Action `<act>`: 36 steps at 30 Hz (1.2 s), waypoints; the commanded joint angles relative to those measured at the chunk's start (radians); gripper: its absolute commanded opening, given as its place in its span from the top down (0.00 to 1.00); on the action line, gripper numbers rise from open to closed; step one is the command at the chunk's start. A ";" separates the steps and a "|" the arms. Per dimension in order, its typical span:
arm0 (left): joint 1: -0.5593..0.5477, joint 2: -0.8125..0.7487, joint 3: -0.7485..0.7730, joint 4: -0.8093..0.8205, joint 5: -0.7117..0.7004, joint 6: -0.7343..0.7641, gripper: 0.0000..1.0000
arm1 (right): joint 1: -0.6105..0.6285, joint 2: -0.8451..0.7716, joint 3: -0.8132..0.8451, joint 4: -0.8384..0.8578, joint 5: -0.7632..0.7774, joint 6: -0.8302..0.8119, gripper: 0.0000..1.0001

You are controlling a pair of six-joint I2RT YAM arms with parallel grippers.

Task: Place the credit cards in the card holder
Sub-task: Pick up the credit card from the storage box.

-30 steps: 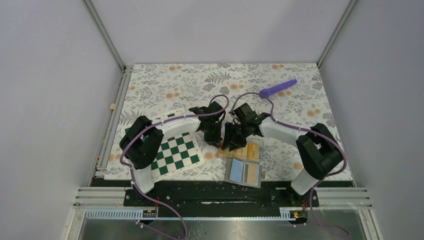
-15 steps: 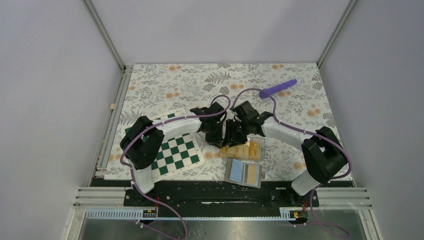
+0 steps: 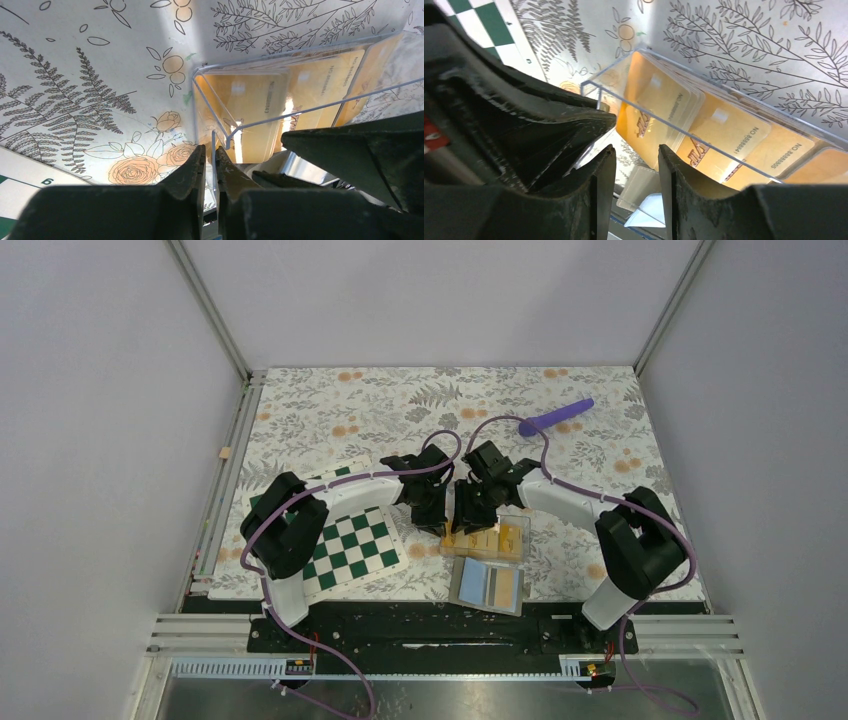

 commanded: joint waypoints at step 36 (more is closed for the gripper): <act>-0.012 0.006 0.001 0.039 0.005 -0.012 0.93 | 0.010 0.019 0.064 -0.064 0.042 0.006 0.62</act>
